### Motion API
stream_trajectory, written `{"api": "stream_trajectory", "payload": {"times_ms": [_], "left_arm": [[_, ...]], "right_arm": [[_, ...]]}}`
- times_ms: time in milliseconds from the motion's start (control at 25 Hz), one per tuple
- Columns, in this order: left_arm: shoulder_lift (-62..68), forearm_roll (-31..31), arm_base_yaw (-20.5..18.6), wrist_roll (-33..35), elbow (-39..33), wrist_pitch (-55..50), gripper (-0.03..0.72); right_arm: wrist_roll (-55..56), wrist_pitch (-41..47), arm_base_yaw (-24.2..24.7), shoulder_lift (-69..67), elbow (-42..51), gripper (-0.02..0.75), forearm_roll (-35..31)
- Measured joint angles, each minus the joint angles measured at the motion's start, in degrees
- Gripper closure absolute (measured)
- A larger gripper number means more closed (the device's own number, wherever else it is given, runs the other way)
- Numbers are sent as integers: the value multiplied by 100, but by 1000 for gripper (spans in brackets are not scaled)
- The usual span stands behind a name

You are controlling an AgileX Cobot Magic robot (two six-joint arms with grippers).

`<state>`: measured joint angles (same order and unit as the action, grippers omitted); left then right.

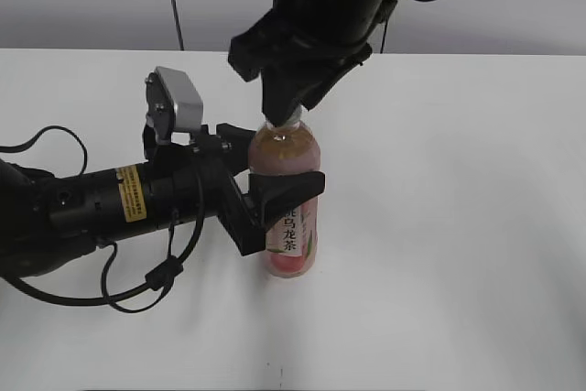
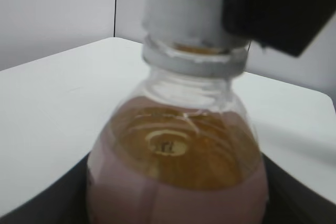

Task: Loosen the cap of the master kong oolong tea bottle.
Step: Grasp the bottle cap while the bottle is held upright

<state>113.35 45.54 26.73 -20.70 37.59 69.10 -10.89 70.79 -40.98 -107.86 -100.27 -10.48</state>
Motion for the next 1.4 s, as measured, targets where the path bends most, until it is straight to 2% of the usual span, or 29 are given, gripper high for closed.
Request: {"api": "stream_trajectory", "payload": {"times_ms": [280, 1400], "left_arm": [[0, 113, -11, 6, 0, 10, 228], [0, 327, -11, 134, 0, 32, 228]], "right_arm": [[-1886, 36, 0, 0, -6, 456, 38], [-10651, 53, 10, 0, -53, 456, 25]]}}
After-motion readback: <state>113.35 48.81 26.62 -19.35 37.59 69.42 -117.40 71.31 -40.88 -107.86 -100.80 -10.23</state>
